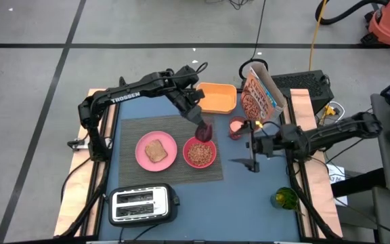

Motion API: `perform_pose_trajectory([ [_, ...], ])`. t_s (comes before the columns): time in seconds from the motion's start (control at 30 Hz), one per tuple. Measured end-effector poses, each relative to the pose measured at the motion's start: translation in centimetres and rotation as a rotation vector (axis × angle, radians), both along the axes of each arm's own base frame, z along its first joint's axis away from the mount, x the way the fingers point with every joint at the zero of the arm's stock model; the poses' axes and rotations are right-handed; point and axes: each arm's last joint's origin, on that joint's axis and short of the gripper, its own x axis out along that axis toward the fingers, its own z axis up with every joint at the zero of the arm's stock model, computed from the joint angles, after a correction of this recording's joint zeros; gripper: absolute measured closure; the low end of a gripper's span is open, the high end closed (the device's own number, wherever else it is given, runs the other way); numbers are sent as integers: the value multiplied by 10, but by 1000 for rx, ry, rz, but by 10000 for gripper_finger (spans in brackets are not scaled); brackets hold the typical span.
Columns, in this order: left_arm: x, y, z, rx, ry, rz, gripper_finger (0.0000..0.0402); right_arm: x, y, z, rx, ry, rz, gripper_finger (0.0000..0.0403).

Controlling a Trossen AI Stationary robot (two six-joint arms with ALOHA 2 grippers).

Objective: Arrange a breakfast setting
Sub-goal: Put the apple on the gray table mat at the top right of the pink plate

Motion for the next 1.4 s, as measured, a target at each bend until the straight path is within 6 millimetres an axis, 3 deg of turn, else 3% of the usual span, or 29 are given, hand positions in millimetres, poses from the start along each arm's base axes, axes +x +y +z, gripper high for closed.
perform_pose_trajectory([
  [0.17,-2,-1,-2,-52,52,16,225,15,4,3,-218,64,-162,9],
  [0.4,-2,-1,-2,-134,120,78,225,29,2,-10,-583,122,-345,9],
  [0.67,-2,-1,-1,-201,172,128,224,44,3,-23,-857,104,-425,9],
  [1.07,-2,-1,-1,-245,204,163,224,64,-8,-39,-966,96,-490,9],
  [1.4,0,-6,-1,-245,207,152,224,79,-10,-35,-964,100,-505,12],
])
